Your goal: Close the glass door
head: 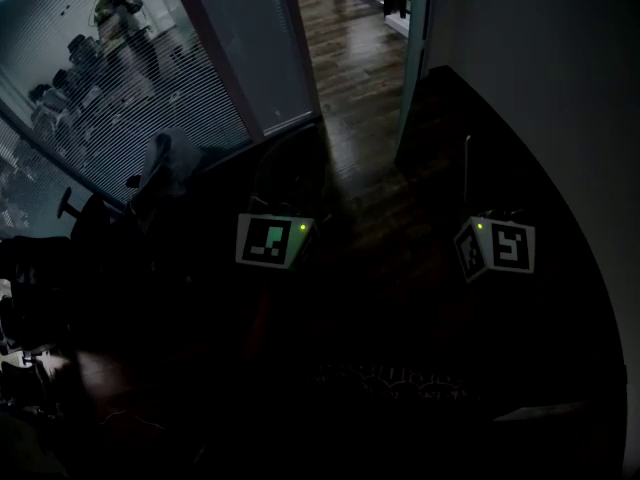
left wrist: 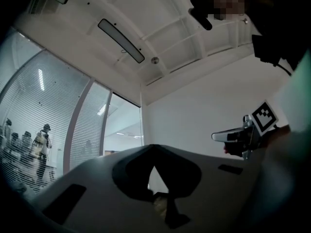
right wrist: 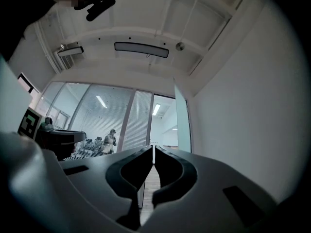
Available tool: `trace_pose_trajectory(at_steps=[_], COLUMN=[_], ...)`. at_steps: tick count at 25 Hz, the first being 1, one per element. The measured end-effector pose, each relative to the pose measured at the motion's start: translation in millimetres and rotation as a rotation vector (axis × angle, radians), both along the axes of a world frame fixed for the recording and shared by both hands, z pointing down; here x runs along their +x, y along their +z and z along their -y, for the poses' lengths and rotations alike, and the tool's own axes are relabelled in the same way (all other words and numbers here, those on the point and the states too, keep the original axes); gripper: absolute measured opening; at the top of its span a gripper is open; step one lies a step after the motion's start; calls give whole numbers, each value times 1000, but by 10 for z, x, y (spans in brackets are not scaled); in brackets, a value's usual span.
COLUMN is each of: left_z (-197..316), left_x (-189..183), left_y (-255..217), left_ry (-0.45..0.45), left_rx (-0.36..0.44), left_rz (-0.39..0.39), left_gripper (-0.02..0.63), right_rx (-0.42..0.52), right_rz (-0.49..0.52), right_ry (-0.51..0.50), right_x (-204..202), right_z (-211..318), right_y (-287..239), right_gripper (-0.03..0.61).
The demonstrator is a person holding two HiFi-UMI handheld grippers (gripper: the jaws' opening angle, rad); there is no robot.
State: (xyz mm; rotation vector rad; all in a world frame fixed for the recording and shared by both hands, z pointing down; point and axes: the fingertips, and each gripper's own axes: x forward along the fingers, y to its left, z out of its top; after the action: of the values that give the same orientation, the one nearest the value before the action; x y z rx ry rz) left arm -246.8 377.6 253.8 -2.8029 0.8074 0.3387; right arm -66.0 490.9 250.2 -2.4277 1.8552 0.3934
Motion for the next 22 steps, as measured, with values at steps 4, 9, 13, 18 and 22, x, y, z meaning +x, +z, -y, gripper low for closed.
trace_pose_trajectory(at_steps=[4, 9, 13, 18, 22], left_z=[356, 670, 861, 1165, 1464], left_x=[112, 225, 356, 639, 896], left_y=[9, 50, 120, 196, 255], left_ry=[4, 7, 15, 13, -4], left_rx=[-8, -10, -28, -44, -60], left_rz=[2, 6, 12, 11, 16], left_gripper=[2, 2, 2, 2, 2], right_rx=[6, -9, -20, -35, -51], right_rz=[18, 10, 23, 18, 30], right_ry=[5, 17, 25, 24, 16], right_x=[171, 266, 398, 688, 984], right_z=[331, 609, 785, 1091, 1397], right_y=[27, 37, 117, 197, 279], right_gripper=[5, 5, 5, 5, 5])
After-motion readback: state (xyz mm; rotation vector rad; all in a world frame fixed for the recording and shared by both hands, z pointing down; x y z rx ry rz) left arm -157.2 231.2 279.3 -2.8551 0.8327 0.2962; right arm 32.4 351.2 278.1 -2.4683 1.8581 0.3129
